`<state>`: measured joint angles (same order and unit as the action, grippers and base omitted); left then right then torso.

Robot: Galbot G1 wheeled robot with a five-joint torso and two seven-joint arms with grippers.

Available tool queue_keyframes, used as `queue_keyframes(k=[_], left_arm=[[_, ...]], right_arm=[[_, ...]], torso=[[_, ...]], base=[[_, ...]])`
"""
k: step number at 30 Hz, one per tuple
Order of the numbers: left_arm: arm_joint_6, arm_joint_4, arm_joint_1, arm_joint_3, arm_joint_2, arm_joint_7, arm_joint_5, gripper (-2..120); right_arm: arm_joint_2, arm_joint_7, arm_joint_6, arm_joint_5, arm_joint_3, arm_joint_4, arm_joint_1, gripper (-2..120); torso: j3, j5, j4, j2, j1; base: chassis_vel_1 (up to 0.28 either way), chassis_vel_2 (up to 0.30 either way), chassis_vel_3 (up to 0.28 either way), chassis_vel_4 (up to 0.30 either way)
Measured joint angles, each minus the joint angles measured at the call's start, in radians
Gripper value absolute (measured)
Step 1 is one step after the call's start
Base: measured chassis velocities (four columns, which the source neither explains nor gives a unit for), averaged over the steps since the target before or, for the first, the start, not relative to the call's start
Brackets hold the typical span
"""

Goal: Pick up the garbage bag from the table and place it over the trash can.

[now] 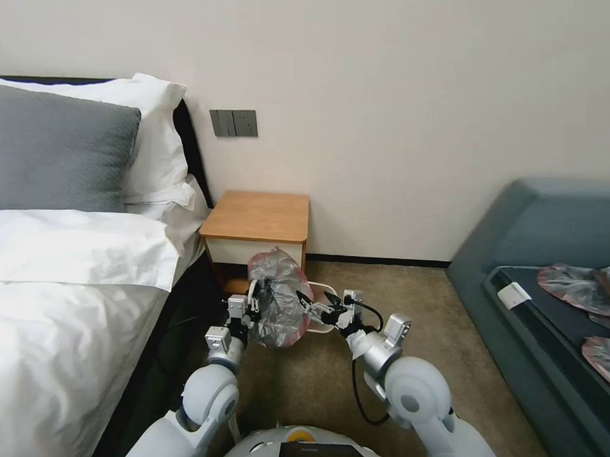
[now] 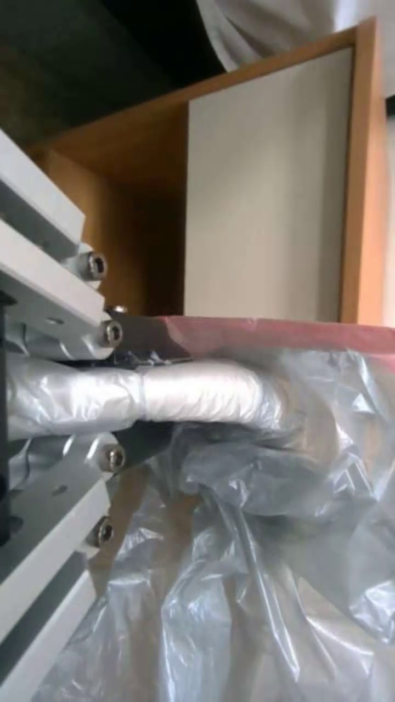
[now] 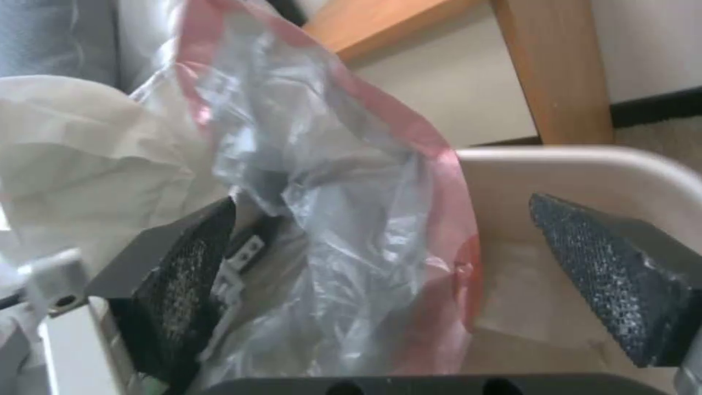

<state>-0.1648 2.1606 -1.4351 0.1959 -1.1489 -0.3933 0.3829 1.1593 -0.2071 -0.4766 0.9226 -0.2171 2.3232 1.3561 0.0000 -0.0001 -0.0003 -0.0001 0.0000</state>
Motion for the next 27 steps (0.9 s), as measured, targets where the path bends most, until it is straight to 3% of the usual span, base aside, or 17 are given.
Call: queue_keyframes(k=[13, 27], left_arm=[[0.015, 0.029, -0.014, 0.007, 0.003, 0.015, -0.007, 5], [0.023, 0.046, -0.028, 0.015, 0.005, 0.025, -0.009, 5]], right_arm=[[0.048, -0.041, 0.016, 0.023, 0.038, -0.108, -0.077, 99], [0.07, -0.036, 0.036, 0.032, 0.047, -0.123, -0.089, 47]], torso=[[0.0, 0.0001, 0.0003, 0.0, 0.0], [0.0, 0.0001, 0.0003, 0.0, 0.0]], base=[[0.0, 0.0, 0.0, 0.0], [0.0, 0.0, 0.0, 0.0]])
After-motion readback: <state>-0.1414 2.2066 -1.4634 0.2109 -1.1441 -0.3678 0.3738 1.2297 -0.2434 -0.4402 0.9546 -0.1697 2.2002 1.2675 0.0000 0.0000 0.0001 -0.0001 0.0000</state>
